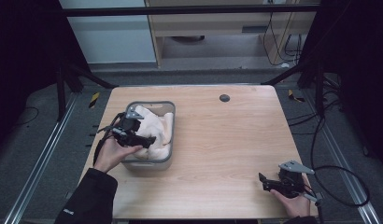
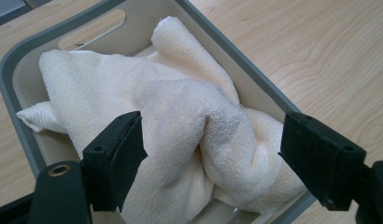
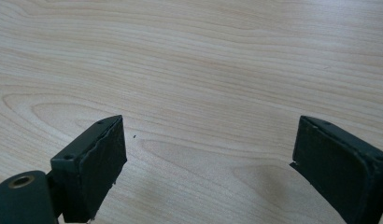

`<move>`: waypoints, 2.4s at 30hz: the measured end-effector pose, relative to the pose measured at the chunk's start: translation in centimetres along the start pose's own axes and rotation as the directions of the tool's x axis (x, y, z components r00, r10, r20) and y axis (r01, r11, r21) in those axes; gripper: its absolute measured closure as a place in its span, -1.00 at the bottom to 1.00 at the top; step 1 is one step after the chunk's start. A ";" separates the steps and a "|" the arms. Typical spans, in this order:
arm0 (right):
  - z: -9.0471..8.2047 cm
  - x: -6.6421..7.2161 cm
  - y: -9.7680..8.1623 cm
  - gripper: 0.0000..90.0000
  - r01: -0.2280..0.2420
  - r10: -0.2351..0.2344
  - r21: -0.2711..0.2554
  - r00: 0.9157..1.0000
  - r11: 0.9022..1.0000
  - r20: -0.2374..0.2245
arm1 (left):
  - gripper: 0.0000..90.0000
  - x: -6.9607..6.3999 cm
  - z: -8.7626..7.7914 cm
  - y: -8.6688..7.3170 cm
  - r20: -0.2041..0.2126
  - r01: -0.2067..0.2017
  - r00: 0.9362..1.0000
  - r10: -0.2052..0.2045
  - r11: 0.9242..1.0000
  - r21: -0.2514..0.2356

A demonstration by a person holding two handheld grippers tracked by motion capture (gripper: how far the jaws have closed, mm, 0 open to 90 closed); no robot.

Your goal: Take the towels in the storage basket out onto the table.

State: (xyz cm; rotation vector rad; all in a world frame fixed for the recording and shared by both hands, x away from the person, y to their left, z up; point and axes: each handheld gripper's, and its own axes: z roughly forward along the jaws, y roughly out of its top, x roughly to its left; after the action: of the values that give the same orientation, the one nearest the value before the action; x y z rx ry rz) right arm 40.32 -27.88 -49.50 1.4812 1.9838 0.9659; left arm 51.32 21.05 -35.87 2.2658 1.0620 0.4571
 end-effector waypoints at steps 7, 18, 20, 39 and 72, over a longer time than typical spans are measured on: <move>0.0 0.0 0.0 -0.79 -0.004 0.004 0.004 1.000 1.000 -0.001 | -0.56 0.1 1.0 0.2 -0.002 -0.007 1.000 0.007 1.000 0.029; 0.1 0.1 0.0 -0.79 -0.002 0.002 0.010 1.000 1.000 -0.006 | -0.61 -0.1 2.7 0.5 0.005 -0.037 0.999 0.037 0.997 0.074; 0.1 0.1 0.0 -0.79 0.000 0.000 0.012 1.000 1.000 -0.007 | -0.61 -0.1 3.0 0.5 0.002 -0.037 0.999 0.037 0.996 0.082; 0.3 0.2 -0.1 -0.80 0.005 -0.005 0.027 1.000 1.000 -0.015 | -0.61 0.2 5.0 0.0 -0.016 -0.025 1.000 0.027 0.991 0.135; 0.3 0.1 -0.1 -0.80 0.014 -0.013 0.031 1.000 0.999 -0.017 | 0.44 0.7 3.0 0.8 -0.027 -0.067 0.997 0.073 0.982 0.178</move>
State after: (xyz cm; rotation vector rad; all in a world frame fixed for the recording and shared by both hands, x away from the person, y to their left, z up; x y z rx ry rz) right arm 40.44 -27.68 -49.78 1.4790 2.0268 0.9493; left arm 53.79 20.05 -37.64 2.4666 1.0796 0.4459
